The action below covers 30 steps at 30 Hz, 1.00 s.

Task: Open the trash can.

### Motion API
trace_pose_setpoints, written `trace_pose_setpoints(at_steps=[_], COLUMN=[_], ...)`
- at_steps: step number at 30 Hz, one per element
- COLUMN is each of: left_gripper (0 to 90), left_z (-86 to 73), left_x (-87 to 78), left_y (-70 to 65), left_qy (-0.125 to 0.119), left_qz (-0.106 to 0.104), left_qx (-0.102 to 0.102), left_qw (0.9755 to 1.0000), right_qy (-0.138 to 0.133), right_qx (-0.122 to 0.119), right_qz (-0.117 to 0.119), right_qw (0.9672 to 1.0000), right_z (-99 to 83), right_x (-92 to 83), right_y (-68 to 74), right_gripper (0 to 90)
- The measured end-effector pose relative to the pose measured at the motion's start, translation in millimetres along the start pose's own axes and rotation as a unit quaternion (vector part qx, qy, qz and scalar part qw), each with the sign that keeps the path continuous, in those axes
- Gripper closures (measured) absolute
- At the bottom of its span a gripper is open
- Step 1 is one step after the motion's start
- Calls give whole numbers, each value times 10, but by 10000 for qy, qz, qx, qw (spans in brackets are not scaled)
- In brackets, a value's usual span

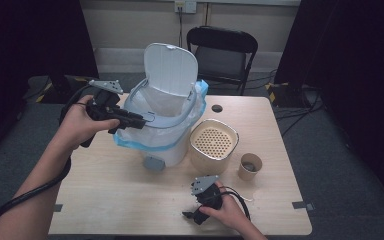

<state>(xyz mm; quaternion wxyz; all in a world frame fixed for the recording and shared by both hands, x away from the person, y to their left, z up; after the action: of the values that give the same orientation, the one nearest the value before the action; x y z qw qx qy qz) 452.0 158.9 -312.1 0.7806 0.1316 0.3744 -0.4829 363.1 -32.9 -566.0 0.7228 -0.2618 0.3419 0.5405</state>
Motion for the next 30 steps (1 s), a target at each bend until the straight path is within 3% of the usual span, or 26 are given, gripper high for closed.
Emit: trace_pose_setpoints(at_steps=[12,30], left_gripper=[540,286], left_z=[-232,-527], left_x=[-36,79], left_y=[0,46], left_qy=[65,15], left_qz=[-34,-166], left_qx=[-3,-312], left_qw=[10000,9994], right_qy=[-4,-6], right_qx=[5,6], right_qz=[-6,2], right_qw=[10000,10000], right_z=[0,1], right_x=[1,2], right_y=[0,1], right_gripper=[0,0])
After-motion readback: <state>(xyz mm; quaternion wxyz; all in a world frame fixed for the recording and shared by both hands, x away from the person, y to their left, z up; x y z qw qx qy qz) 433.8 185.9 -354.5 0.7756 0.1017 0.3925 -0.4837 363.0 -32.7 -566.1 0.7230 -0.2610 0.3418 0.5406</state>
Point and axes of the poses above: each handheld gripper's, and its own axes: x roughly forward along the jaws, z roughly out of its top, y roughly to its left, the point moved 9 cm from there along x, roughly forward along the jaws, and after that the axes turned 6 degrees about y, right-handed, at the moved point
